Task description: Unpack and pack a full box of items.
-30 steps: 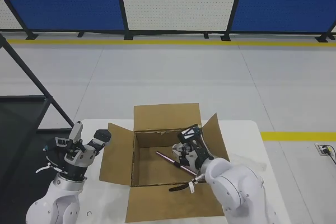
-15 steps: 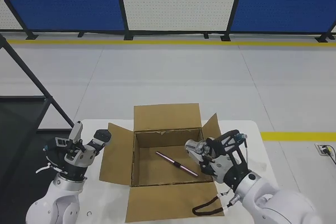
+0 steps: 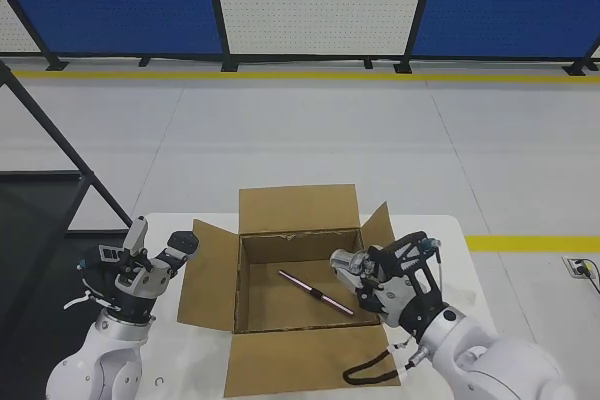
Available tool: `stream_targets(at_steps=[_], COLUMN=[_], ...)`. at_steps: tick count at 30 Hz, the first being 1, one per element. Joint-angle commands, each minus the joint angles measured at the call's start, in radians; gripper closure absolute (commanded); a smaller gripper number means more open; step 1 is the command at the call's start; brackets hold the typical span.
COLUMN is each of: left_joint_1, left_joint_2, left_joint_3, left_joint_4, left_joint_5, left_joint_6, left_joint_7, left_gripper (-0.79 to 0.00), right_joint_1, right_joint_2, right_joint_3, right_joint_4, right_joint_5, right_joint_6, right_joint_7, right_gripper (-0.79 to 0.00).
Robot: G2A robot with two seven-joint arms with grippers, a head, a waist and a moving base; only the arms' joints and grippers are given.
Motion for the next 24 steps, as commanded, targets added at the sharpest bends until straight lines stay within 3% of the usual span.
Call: stream_targets(at_steps=[1,4,9,17,24], left_joint_1=[0.000,0.000,0.000,0.000,0.000], left_joint_2=[0.000,0.000,0.000,0.000,0.000], left_joint_3=[0.000,0.000,0.000,0.000,0.000], left_joint_4=[0.000,0.000,0.000,0.000,0.000], left_joint_5=[0.000,0.000,0.000,0.000,0.000], left_joint_6=[0.000,0.000,0.000,0.000,0.000], left_joint_7=[0.000,0.000,0.000,0.000,0.000], left_gripper=[-0.785,-0.785,-0.785,-0.785,-0.785], right_joint_1=[-0.030,-0.099,-0.211,-0.516,-0.711], right_joint_2=[0.004,0.011,0.024,0.035,0.038], right_joint_3=[0.018,0.082,0.270,0.600,0.696], right_joint_4=[-0.042,-0.118,-0.118,-0.118,-0.118], right_joint_5=[-0.010,-0.003,0.096,0.277,0.302], right_joint_6=[0.002,0.016,-0.038,-0.154,-0.226], right_joint_7=[-0.023,-0.052,-0.207,-0.394,-0.419], right_gripper=[0.000,0.000,0.000,0.000,0.000])
